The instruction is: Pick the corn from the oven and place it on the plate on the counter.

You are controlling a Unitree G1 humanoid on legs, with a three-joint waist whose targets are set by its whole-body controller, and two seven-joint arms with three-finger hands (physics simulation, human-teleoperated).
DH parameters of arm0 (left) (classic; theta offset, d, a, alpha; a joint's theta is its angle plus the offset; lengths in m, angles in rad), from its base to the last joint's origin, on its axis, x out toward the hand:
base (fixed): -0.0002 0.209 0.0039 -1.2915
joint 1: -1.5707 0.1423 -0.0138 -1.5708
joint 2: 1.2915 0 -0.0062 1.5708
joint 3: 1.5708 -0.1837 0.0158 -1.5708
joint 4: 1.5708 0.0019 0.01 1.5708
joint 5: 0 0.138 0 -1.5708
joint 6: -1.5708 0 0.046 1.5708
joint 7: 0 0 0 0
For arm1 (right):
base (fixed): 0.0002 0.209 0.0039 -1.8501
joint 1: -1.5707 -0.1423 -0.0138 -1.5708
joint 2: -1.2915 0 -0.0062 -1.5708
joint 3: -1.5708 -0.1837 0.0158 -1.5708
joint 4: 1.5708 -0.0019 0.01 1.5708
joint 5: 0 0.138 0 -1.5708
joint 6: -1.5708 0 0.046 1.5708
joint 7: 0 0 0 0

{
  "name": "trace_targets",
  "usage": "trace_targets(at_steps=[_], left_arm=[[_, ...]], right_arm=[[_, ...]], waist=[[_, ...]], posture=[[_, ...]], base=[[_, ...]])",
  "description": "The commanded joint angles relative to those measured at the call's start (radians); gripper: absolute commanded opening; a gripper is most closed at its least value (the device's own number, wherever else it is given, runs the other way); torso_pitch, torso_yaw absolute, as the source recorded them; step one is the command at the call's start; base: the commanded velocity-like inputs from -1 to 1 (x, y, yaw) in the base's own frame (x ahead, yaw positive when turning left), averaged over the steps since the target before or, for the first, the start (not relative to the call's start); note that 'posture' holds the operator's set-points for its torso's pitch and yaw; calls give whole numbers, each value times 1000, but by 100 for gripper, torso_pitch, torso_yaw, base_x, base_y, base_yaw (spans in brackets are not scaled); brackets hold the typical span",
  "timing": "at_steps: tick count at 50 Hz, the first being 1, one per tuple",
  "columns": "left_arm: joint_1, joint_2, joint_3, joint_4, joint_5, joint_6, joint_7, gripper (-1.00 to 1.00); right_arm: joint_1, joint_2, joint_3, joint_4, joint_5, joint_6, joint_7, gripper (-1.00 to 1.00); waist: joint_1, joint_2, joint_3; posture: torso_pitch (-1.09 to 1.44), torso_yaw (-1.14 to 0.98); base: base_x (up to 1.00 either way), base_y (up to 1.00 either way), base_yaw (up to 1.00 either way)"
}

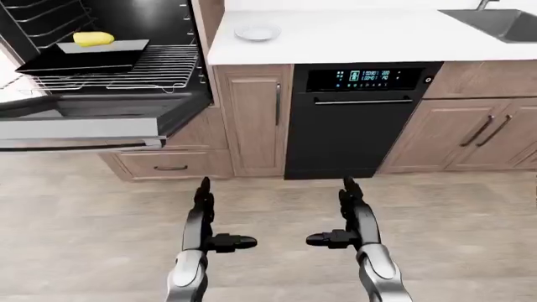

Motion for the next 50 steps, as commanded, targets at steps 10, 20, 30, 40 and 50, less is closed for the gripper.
trace_targets(at_steps=[10,20,30,40,50], left_arm=[[-43,4,-1,-163,0,3,8,100],[-152,25,11,-437,-9,351,-2,100],[-369,72,32,-627,-16,679,21,100],[-558,101,35,-688,2,890,23,100],[-623,132,82,-748,-29,992,19,100]], right_arm=[[-20,-3,6,-163,-15,-14,4,100],[-116,-22,-18,-373,-19,249,-7,100],[-251,-58,-50,-598,17,547,7,100],[-325,-80,-64,-763,30,740,15,100],[-456,-114,-96,-859,72,917,0,100]], waist=[[6,-8,-75],[9,-4,-91],[9,4,-57],[17,-51,-47],[-8,84,-70]], posture=[[0,0],[0,0],[0,0],[0,0],[0,0]], base=[[0,0,0],[0,0,0],[12,-1,0],[48,-7,0],[48,-6,0]])
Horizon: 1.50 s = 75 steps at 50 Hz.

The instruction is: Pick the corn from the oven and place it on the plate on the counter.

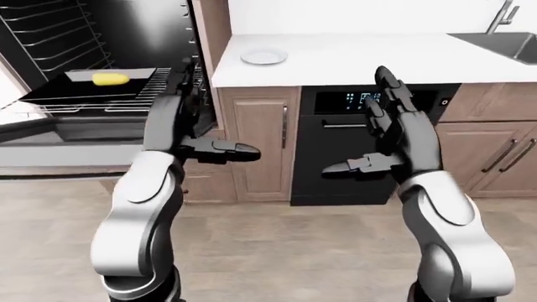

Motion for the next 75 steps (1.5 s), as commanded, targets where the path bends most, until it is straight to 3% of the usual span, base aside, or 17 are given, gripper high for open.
trace_targets(at_steps=[1,10,15,16,17,26,30,31,32,42,44,45,54,56,64,68,75], left_arm=[[-13,4,24,-22,-10,-16,12,100],[-7,10,10,-23,-32,-28,37,100],[-1,10,6,-23,-35,-33,42,100],[0,10,2,-21,-33,-36,42,100],[0,11,-1,-21,-30,-36,41,100],[-21,15,22,-55,-50,9,48,100],[-29,23,35,-63,-64,19,53,100],[-29,23,34,-73,-67,28,57,100],[-25,23,31,-73,-67,24,59,100],[-7,30,28,-70,-68,6,49,100],[-7,30,35,-93,-74,24,51,100],[-2,31,37,-103,-76,28,52,100],[25,37,49,-199,-104,88,60,100],[16,38,49,-214,-107,108,60,100],[-14,53,74,-260,-126,167,59,100],[-51,65,94,-287,-144,220,62,100],[-70,80,125,-296,-173,243,70,100]], right_arm=[[-40,-9,-12,-34,24,29,-9,100],[-26,-19,3,-25,45,-8,-26,100],[9,-9,34,7,14,-75,-19,100],[20,-1,41,24,8,-99,-13,100],[20,2,44,32,2,-110,-10,100],[12,2,43,-2,-16,-87,7,100],[7,4,43,-5,-27,-82,17,100],[8,5,43,-7,-27,-81,18,100],[9,7,43,-4,-28,-86,20,100],[-10,9,36,-19,-18,-59,29,100],[6,11,44,-42,-6,-62,44,100],[9,11,45,-53,1,-57,50,100],[-22,-7,17,-105,38,-1,51,100],[-30,-11,11,-109,49,4,52,100],[-40,-13,27,-179,102,35,60,100],[-56,-14,37,-225,120,78,59,100],[-50,-14,37,-272,150,86,74,100]], waist=[[10,2,-12],[32,-27,-6],[34,-125,-42],[25,-90,-16],[34,-111,4],[-6,-56,-10],[-9,39,-65],[2,4,-9],[-6,21,10],[34,-45,-15],[25,-105,-47],[61,-157,-11],[30,-42,-2],[41,33,-20],[52,-47,-15],[20,-158,-27],[32,-106,-23]], posture=[[0,0],[0,0],[0,0],[0,0],[0,0],[0,0],[0,0],[0,0],[0,0],[0,0],[0,0],[0,0],[0,0],[0,0],[0,0],[0,0],[0,0]], base=[[49,0,0],[48,0,0],[48,0,0],[48,0,0],[48,0,0],[48,0,0],[48,0,0],[47,0,0],[47,0,0],[46,0,0],[0,40,0],[0,0,100],[0,0,100],[0,0,100],[0,0,100],[0,0,100],[0,0,100]])
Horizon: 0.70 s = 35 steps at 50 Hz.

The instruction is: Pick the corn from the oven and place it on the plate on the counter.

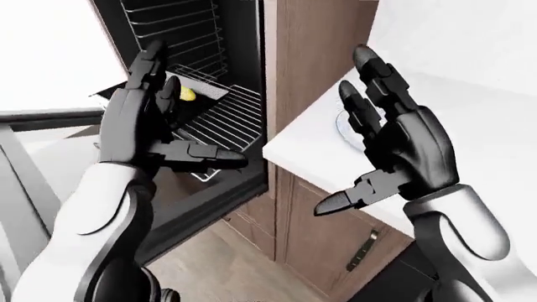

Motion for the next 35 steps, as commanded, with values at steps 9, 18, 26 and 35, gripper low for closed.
trace_targets(at_steps=[9,18,26,35], left_arm=[[-33,32,43,-26,-47,-13,26,100],[-53,56,64,-18,-94,-2,52,100],[-50,61,68,-28,-125,4,74,100],[-71,89,53,14,-129,-9,81,100]], right_arm=[[-16,-27,32,-50,68,-34,-33,100],[-17,-41,72,-50,66,-40,-48,100],[-33,-3,63,-17,-27,-38,16,100],[-133,0,24,19,-73,51,-9,100]], waist=[[-4,112,-13],[16,49,0],[1,-36,4],[-6,62,-2]], posture=[[0,0],[0,0],[0,0],[0,0]], base=[[0,0,100],[0,0,100],[0,0,100],[0,0,100]])
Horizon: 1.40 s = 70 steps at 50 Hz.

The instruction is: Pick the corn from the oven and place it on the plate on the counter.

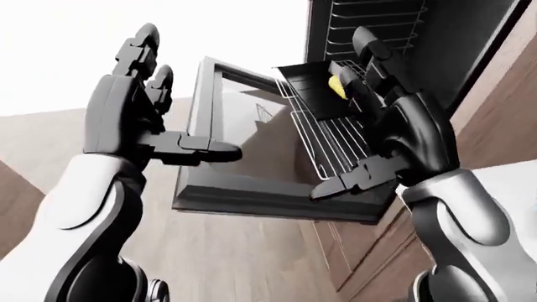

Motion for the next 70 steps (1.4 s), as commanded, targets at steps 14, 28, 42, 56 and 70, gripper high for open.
trace_targets(at_steps=[14,28,42,56,70], left_arm=[[-76,26,-16,75,44,-41,-13,100],[-137,49,-2,102,46,-14,-25,100],[-162,67,9,71,41,35,-29,100],[-120,142,72,96,49,-1,-79,100],[-152,164,96,70,15,48,-69,100]], right_arm=[[-126,-25,-70,130,-13,12,-135,100],[-148,-47,-91,172,56,-16,-202,100],[-154,-70,-91,165,82,1,-224,100],[-185,-103,-133,176,122,13,-241,100],[-180,-117,-132,177,148,1,-257,100]], waist=[[1,-54,-21],[-18,42,17],[2,-89,2],[-15,47,-12],[6,-61,-3]], posture=[[0,0],[0,0],[0,0],[0,0],[0,0]], base=[[1,0,36],[38,0,0],[46,0,0],[38,0,0],[13,0,0]])
